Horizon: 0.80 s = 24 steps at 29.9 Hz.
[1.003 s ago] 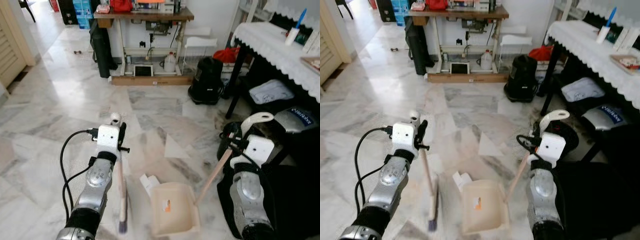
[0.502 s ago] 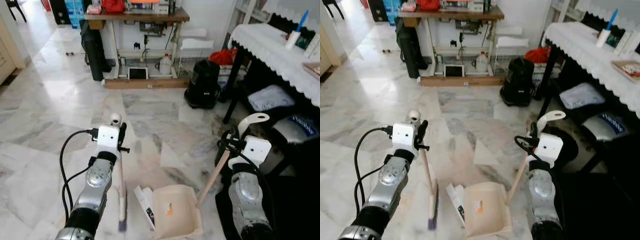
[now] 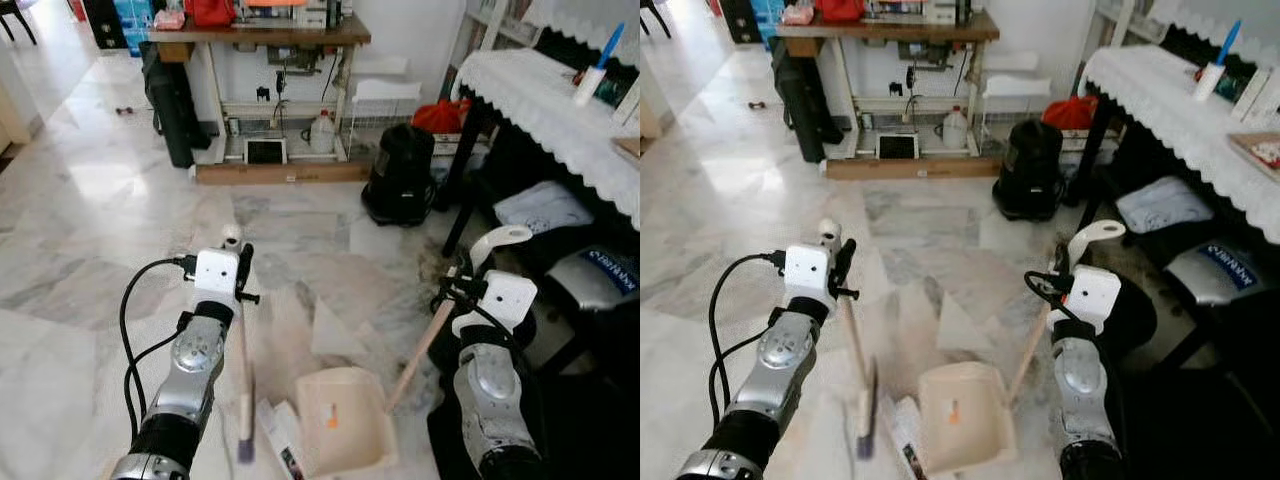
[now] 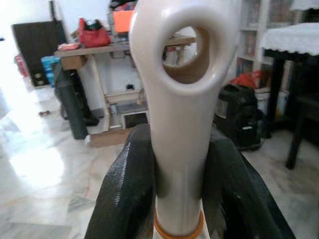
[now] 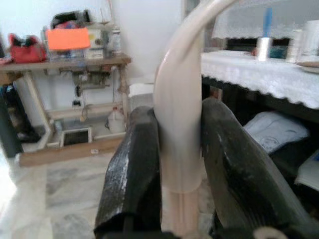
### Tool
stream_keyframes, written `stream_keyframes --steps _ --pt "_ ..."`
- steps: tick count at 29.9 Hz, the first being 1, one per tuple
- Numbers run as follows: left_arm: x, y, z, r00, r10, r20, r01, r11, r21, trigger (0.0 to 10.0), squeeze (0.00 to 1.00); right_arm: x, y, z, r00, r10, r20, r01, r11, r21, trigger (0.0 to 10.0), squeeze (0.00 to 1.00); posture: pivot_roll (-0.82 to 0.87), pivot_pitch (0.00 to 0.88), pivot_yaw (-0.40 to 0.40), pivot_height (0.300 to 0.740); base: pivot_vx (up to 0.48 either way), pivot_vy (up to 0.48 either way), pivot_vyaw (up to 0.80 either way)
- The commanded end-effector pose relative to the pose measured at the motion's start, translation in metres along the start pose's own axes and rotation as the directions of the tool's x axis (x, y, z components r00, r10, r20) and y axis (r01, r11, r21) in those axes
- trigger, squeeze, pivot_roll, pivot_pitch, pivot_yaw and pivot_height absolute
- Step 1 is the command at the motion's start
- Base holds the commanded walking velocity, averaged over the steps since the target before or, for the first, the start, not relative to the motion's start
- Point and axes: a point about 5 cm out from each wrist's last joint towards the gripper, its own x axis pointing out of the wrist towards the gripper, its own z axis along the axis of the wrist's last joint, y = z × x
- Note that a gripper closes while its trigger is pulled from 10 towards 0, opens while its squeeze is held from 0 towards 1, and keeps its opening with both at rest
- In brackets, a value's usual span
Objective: Sweep floor
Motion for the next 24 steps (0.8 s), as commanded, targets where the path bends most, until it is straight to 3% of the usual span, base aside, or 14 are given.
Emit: stream_keyframes --steps 1,24 --pt "0.0043 0.0018 0.0088 0.999 0.0 0.043 -0.001 1.0 0.027 10.0 0.0 0.0024 -0.0068 0.0068 0.999 -0.021 0.038 0.021 1.0 0.0 10.0 0.0 0.1 0.0 -0.03 0.74 0.307 0.0 0.0" --pt "0.0039 0.0021 0.0089 0.999 0.007 0.047 -0.007 1.0 -0.003 10.0 0.0 -0.0005 -0.0122 0.0015 0.999 -0.041 0.008 0.041 0.999 -0.004 10.0 0.0 0.1 0.0 -0.03 0.74 0.0 0.013 0.0"
